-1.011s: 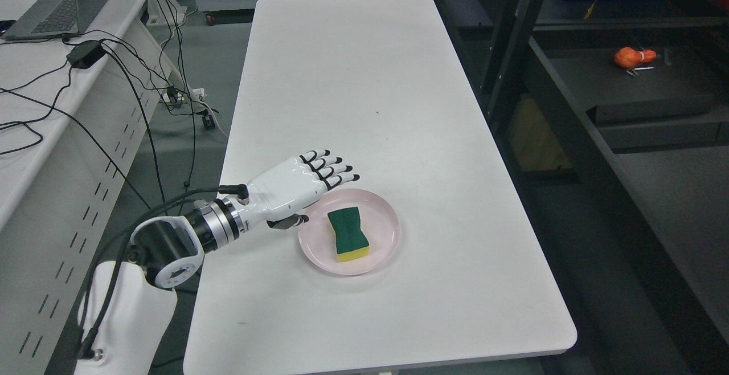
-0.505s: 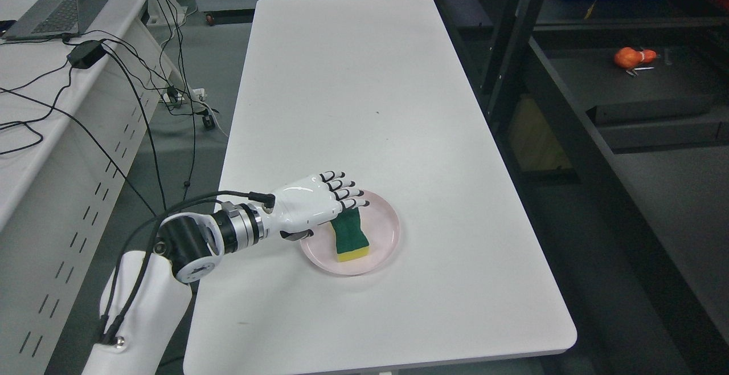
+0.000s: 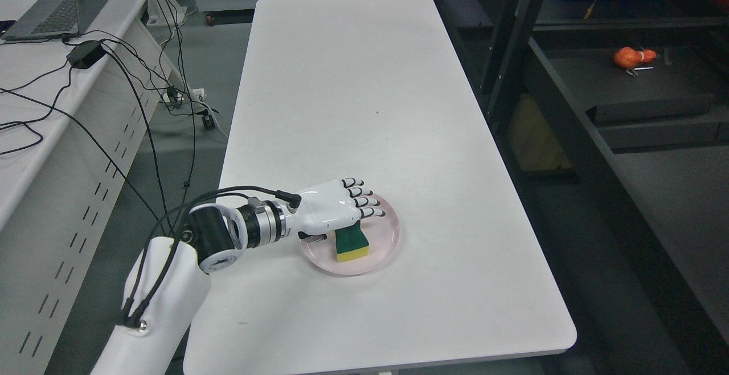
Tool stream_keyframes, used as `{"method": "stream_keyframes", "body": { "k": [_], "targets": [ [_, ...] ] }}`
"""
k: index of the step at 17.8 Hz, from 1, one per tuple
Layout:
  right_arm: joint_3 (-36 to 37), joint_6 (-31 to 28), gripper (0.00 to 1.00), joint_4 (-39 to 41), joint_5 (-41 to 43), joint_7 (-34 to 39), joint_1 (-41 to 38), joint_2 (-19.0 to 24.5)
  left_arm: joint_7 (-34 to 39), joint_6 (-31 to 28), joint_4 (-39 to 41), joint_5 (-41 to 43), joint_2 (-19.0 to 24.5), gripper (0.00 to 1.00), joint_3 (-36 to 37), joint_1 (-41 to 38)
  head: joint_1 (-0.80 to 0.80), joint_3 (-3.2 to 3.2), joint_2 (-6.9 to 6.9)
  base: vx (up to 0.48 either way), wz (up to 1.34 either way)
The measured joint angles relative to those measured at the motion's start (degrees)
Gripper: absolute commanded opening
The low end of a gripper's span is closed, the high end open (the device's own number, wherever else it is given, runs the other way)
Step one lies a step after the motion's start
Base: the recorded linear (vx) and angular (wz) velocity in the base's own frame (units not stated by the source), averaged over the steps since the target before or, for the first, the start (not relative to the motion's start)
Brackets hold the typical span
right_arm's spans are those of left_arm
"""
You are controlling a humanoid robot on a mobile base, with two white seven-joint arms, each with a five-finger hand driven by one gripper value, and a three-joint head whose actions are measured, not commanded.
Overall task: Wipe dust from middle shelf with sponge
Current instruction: 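Grasp the sponge with the left hand and lift it off the plate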
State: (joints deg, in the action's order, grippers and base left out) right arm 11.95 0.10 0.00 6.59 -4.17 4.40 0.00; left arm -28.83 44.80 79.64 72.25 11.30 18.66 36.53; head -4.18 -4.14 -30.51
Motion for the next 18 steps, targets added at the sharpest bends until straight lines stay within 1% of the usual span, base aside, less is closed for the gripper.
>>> {"method": "stream_keyframes", "body": {
  "k": [4,8,11,13,15,18],
  "targets": [
    [0.0,0.0,1.0,0.0,0.0,0.0,0.0,0.0,-1.98,0.09,-0.72,0.09,-0.43,0.91,1.61,0.18,0.0,0.0,0.0,0.0,0.0],
    [0.0,0.0,1.0,0.0,0.0,0.0,0.0,0.0,-2.73,0.13,-1.14,0.12,-0.68,0.81,2.52,0.19,0.0,0.0,0.0,0.001,0.01],
    [0.0,0.0,1.0,0.0,0.0,0.0,-0.01,0.0,-3.09,0.07,-1.41,0.13,-0.85,0.7,2.74,-0.04,0.0,0.0,0.0,0.004,0.03],
    [0.0,0.0,1.0,0.0,0.0,-0.01,0.0,0.0,-4.16,0.07,-1.63,0.16,-0.99,0.61,2.6,-0.34,0.0,0.0,0.0,0.006,0.05],
    [0.0,0.0,1.0,0.0,0.0,-0.02,-0.01,0.0,-4.42,0.07,-1.76,0.12,-1.06,0.49,2.19,-0.48,0.0,0.0,0.0,0.0,0.0],
    [0.0,0.0,1.0,0.0,0.0,-0.03,0.0,0.0,-4.69,0.05,-1.97,-0.22,-1.51,0.4,1.01,-0.66,0.0,0.0,0.0,0.0,0.0]
  ]
}}
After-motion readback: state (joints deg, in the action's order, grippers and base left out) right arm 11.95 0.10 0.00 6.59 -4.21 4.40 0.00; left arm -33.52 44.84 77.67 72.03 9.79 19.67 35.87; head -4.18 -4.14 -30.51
